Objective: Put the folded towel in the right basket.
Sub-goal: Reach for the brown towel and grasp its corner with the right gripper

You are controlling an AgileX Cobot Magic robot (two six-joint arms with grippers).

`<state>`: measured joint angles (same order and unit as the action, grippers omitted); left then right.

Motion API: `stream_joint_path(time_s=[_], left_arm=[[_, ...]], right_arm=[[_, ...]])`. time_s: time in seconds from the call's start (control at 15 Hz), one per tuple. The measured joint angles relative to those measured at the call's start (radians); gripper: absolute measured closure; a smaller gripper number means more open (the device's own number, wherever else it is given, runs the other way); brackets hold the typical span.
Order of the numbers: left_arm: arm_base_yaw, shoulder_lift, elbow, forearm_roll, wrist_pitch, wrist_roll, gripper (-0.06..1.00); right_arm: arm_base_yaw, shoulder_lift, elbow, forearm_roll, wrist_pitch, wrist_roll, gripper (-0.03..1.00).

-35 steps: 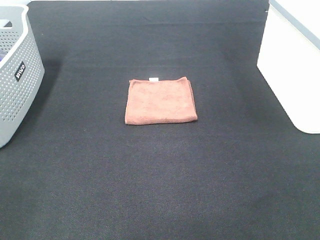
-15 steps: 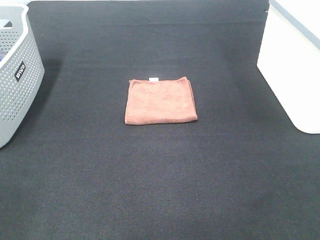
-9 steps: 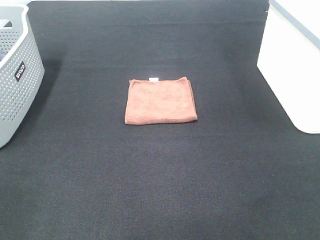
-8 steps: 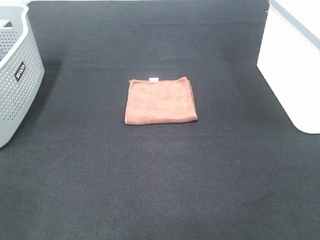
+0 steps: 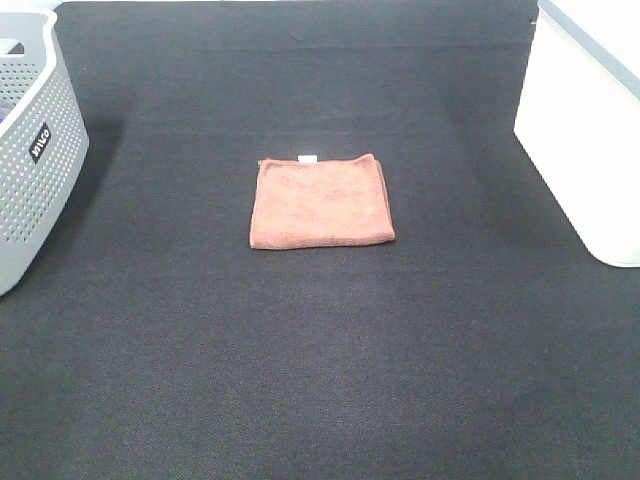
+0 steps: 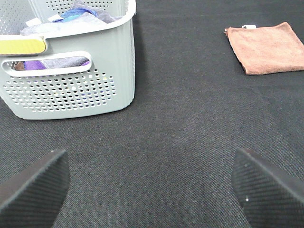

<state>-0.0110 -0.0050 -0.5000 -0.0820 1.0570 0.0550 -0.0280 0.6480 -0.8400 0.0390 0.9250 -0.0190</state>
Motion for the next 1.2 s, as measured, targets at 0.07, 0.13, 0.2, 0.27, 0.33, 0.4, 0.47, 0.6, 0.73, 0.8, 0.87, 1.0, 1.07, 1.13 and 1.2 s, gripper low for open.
stream_joint_path(time_s=[0.07,0.13,0.2,0.27,0.33,0.4,0.47,0.6,0.73,0.8,0.87,1.0,1.07,1.13,1.2], left_arm=[[0.000,0.000,0.000,0.000,0.000,0.000,0.07],[0.000,0.000,0.000,0.000,0.000,0.000,0.07],[0.000,0.000,0.000,0.000,0.000,0.000,0.07],[0.000,0.000,0.000,0.000,0.000,0.000,0.07],[0.000,0.000,0.000,0.000,0.000,0.000,0.07],[0.000,0.000,0.000,0.000,0.000,0.000,0.07],[0.000,0.000,0.000,0.000,0.000,0.000,0.07],[0.000,0.000,0.000,0.000,0.000,0.000,0.07],[0.000,0.000,0.000,0.000,0.000,0.000,0.07],[0.000,0.000,0.000,0.000,0.000,0.000,0.07],[0.000,0.000,0.000,0.000,0.000,0.000,0.07],[0.000,0.000,0.000,0.000,0.000,0.000,0.07],[0.000,0.000,0.000,0.000,0.000,0.000,0.07],[0.000,0.000,0.000,0.000,0.000,0.000,0.07],[0.000,0.000,0.000,0.000,0.000,0.000,0.07]], right_arm=[[0.000,0.077,-0.053,0.000,0.002,0.000,0.22],[0.000,0.161,-0.110,0.000,0.015,-0.005,0.23],[0.000,0.243,-0.165,0.001,0.033,-0.020,0.24],[0.000,0.351,-0.252,0.022,0.068,-0.039,0.24],[0.000,0.435,-0.330,0.057,0.086,-0.058,0.25],[0.000,0.515,-0.392,0.100,0.107,-0.077,0.25],[0.001,0.583,-0.452,0.153,0.130,-0.090,0.25],[0.033,0.713,-0.559,0.211,0.168,-0.103,0.25],[0.129,0.826,-0.633,0.206,0.174,-0.105,0.25],[0.189,0.878,-0.660,0.206,0.171,-0.104,0.25],[0.260,0.958,-0.696,0.207,0.151,-0.103,0.25],[0.321,1.063,-0.731,0.228,0.124,-0.103,0.25],[0.334,1.121,-0.748,0.256,0.105,-0.104,0.25],[0.336,1.175,-0.768,0.288,0.096,-0.105,0.25],[0.337,1.238,-0.789,0.314,0.095,-0.115,0.25]])
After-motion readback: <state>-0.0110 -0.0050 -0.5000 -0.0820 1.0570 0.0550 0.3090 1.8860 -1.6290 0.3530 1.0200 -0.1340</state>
